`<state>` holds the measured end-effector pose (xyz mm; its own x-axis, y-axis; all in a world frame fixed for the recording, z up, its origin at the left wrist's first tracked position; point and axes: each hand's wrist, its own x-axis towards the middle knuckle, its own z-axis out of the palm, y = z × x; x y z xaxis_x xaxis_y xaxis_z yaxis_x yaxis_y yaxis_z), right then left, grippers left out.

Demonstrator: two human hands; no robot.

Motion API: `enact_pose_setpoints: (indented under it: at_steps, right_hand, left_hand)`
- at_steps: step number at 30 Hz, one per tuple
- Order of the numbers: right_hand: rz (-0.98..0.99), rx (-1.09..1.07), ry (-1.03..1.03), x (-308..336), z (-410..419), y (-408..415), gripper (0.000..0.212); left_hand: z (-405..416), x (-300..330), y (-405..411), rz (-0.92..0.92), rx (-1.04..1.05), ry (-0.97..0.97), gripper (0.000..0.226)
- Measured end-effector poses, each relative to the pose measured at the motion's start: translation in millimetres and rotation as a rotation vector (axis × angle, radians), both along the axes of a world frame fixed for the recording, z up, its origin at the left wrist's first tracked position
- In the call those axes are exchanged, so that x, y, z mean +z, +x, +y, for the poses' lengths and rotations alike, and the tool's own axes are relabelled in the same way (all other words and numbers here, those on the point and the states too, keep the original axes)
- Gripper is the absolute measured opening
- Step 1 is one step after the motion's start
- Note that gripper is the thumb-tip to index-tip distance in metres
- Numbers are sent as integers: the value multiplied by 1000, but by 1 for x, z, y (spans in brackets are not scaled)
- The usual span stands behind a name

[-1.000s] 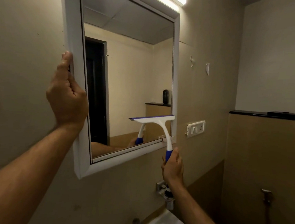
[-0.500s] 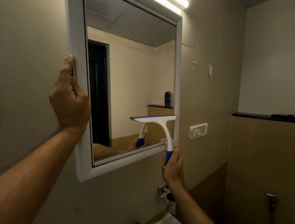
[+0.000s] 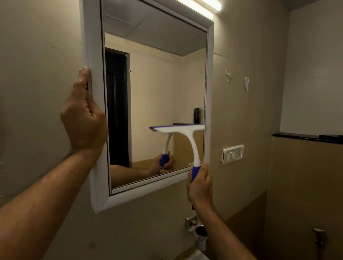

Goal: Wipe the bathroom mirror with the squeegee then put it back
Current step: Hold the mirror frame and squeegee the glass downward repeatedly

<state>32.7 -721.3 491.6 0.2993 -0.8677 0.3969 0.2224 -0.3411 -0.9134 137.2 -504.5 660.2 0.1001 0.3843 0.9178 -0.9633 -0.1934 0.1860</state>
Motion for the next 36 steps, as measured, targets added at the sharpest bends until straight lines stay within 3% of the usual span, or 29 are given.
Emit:
enact_pose_setpoints:
  at_steps: [5, 8, 13, 16, 21, 31, 34, 36]
  right_hand:
    - [151, -22, -34, -53, 0, -18, 53]
    - [92, -44, -20, -34, -7, -24, 42]
    - [-5, 17, -3, 6, -8, -16, 53]
    - [31, 35, 33, -17, -7, -12, 61]
    - [107, 12, 53, -66, 1, -18, 53]
    - [20, 28, 0, 0, -5, -18, 49]
    - [70, 31, -2, -24, -4, -18, 42]
    - [97, 20, -5, -50, -2, -20, 50]
  left_hand:
    - [0, 1, 0, -7, -15, -7, 42]
    - [0, 0, 2, -14, -11, -5, 42]
    - [-2, 0, 5, -22, -6, -7, 42]
    - [-3, 0, 8, -22, -25, -11, 43]
    - [-4, 0, 13, -25, -46, -12, 43]
    - [-5, 0, 14, -26, -32, -19, 42]
    - [-4, -1, 13, -21, -8, -28, 42]
    - [-4, -1, 13, -25, 0, -21, 43]
